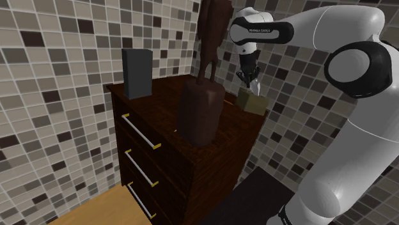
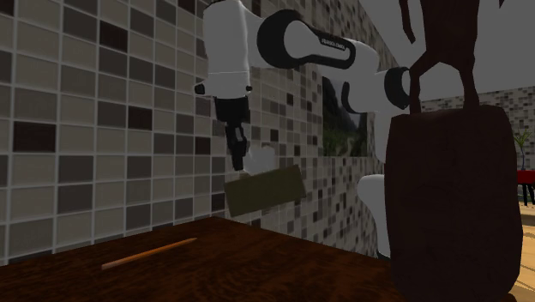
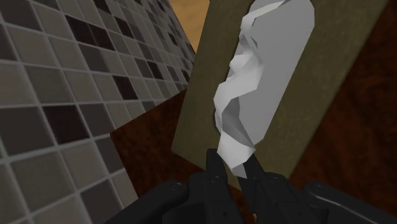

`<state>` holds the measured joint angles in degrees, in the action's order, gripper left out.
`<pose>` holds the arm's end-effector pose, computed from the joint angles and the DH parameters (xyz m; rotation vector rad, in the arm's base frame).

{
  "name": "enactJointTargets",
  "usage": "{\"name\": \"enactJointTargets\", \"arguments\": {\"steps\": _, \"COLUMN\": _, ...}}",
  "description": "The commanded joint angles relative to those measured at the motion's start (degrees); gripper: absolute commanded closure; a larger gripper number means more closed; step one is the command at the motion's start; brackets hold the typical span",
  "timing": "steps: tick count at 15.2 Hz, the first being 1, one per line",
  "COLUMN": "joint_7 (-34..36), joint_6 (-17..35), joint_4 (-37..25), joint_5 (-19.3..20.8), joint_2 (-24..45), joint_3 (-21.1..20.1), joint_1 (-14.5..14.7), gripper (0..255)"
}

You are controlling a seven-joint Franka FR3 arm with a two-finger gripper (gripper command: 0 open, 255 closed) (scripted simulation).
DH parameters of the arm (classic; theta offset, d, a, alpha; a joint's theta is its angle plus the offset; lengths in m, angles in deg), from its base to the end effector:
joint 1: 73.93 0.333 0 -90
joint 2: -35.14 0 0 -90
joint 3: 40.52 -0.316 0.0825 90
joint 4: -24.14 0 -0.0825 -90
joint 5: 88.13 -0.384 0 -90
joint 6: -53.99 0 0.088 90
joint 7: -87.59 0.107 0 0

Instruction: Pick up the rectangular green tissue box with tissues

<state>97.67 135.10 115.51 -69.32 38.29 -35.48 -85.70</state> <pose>0.5160 -0.1948 0.5781 2.7193 -0.6691 -0.3562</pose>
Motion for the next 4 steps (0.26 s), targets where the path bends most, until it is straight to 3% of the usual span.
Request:
{"name": "enactJointTargets", "arguments": {"steps": 1, "joint_7": -0.4, "joint_6": -1.6, "joint_4": -1.9, "joint_5": 0.0, "joint_2": 0.2, "joint_3": -0.1, "joint_1": 0.1, "gripper": 255}}
{"name": "enactJointTargets", "arguments": {"steps": 4, "joint_7": -0.7, "joint_6": -2.5, "joint_4": -3.0, "joint_5": 0.1, "joint_2": 0.4, "joint_3": -0.1, "joint_1": 0.1, "gripper": 255}}
